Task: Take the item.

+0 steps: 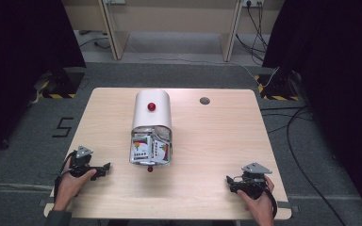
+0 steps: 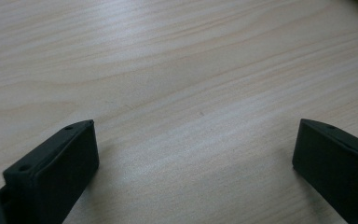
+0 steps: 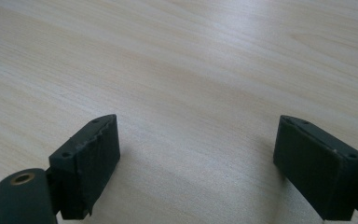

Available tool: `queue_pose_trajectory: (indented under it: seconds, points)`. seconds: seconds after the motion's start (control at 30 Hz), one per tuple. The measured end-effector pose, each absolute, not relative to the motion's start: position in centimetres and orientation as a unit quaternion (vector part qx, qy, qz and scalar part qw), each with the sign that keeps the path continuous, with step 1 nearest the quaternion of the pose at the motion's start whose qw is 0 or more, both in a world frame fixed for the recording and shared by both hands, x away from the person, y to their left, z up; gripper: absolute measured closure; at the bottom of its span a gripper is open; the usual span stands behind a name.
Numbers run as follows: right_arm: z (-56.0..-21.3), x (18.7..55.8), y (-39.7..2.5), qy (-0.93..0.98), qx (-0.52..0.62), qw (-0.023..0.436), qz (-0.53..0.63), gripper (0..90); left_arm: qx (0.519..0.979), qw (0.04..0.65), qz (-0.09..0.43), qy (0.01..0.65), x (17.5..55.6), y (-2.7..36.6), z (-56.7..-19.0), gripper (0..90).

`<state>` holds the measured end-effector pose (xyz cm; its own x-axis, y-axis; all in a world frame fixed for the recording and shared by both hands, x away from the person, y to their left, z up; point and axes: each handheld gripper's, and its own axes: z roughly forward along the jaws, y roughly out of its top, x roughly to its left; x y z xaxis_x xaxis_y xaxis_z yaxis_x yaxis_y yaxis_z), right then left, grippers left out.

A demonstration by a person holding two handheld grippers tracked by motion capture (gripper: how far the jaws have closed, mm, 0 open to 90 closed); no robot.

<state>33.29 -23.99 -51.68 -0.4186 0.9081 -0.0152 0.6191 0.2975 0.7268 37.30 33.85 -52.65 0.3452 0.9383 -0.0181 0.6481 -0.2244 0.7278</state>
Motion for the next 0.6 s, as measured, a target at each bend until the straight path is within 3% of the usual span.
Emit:
queue_pose_trajectory:
  seconds: [0.17, 0.27, 0.6]
  points:
    - [-51.7, 33.2, -24.0, 0.778, 0.487, 0.220, 0.331, 17.9, 0.751, 0.330, 0.220, 0.528, 37.3, 33.9, -52.6, 0.0]
    - [-51.6, 32.9, -23.9, 0.774, 0.486, 0.222, 0.339, 26.4, 0.751, 0.330, 0.220, 0.528, 37.3, 33.9, -52.6, 0.0]
    - [-50.1, 32.2, -22.6, 0.767, 0.469, 0.226, 0.375, 28.6, 0.751, 0.330, 0.220, 0.528, 37.3, 33.9, -52.6, 0.0]
